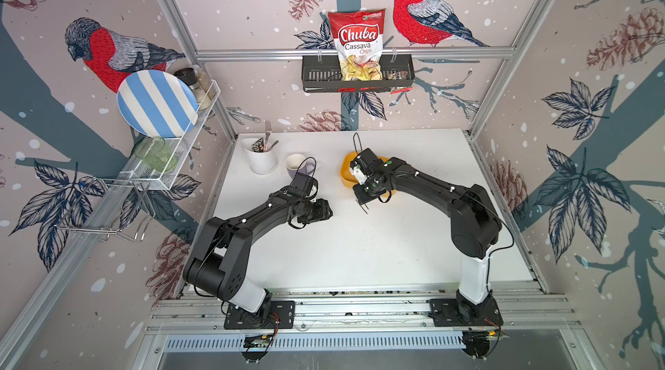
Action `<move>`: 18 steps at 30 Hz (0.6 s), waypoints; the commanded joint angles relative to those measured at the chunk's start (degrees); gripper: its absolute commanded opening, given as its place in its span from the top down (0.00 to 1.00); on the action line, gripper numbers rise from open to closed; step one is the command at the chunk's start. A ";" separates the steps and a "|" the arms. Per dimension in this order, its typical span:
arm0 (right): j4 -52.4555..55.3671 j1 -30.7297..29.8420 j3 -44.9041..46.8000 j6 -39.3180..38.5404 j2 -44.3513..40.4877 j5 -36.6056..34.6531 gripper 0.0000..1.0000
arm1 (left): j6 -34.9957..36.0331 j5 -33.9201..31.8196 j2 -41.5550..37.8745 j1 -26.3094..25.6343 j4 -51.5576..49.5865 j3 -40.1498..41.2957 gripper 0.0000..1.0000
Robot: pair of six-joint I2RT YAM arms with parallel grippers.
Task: Put the nails on the desktop into the storage box
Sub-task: Pick up the nail from the center of the board, then place the nail in the storage box.
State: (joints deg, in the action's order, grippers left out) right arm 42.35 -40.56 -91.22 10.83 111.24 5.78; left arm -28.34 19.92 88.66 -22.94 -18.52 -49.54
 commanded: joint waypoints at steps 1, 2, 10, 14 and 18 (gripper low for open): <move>0.57 3.22 -1.36 4.37 -1.54 3.66 1.00 | -0.14 0.82 0.60 -0.03 0.51 -0.80 0.38; 0.07 4.52 -1.71 5.12 -1.71 4.09 1.00 | -0.09 0.85 0.74 -0.02 0.63 -0.91 0.38; -4.23 14.22 -1.88 16.31 -0.76 2.23 1.00 | -0.13 1.23 1.90 -0.01 0.11 -2.40 0.38; -6.42 17.51 -0.29 20.90 0.98 0.11 1.00 | -0.40 1.25 2.17 0.00 -0.26 -2.80 0.38; -8.15 18.63 0.20 23.77 2.82 -0.13 1.00 | -0.32 0.93 2.71 -0.09 -1.03 -3.41 0.38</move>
State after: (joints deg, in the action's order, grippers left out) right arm 36.67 -22.11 -90.98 30.50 113.21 7.16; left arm -28.56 20.93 91.05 -22.94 -18.65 -52.34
